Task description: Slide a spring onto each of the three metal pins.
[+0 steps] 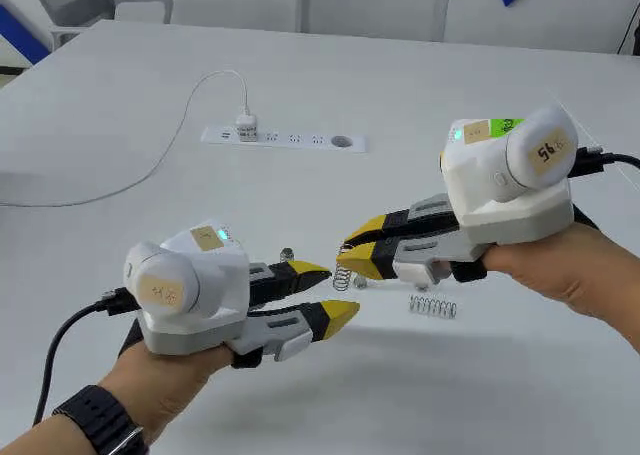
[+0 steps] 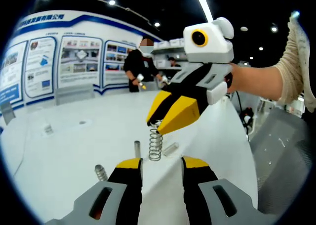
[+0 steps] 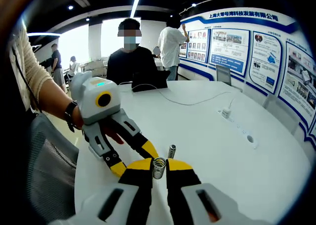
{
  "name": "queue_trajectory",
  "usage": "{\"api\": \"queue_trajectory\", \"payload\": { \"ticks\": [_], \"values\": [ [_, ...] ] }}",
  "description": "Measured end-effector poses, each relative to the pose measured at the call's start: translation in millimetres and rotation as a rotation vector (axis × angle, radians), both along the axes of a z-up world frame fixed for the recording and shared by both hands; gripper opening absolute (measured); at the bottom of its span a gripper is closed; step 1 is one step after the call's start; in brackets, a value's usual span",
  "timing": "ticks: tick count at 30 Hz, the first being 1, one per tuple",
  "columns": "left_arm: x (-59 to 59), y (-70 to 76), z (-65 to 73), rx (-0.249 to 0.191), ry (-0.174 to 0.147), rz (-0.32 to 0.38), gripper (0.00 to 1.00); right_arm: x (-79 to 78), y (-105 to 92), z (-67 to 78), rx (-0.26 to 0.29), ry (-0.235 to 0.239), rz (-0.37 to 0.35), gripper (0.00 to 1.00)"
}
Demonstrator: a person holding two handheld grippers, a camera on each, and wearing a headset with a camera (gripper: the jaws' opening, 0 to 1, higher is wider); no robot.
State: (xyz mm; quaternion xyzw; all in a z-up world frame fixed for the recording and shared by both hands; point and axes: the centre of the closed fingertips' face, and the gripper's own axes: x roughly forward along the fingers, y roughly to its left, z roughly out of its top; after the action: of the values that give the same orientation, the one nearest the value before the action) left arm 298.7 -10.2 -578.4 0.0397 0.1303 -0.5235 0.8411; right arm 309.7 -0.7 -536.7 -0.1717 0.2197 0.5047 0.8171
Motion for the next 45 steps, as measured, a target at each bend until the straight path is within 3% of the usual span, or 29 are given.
{"api": "queue_trajectory", "payload": {
  "ticks": [26, 45],
  "values": [
    [-1.1, 35.2, -2.7, -0.013, 0.010, 0.070, 0.48, 25.7, -13.4, 22.6, 0.008, -0.047, -0.043, 0.11],
    [3.3, 53.1, -3.2, -0.019, 0.017, 0.124, 0.55, 44.3, -22.4, 19.5, -0.012, -0.053, -0.075, 0.11]
  ]
}}
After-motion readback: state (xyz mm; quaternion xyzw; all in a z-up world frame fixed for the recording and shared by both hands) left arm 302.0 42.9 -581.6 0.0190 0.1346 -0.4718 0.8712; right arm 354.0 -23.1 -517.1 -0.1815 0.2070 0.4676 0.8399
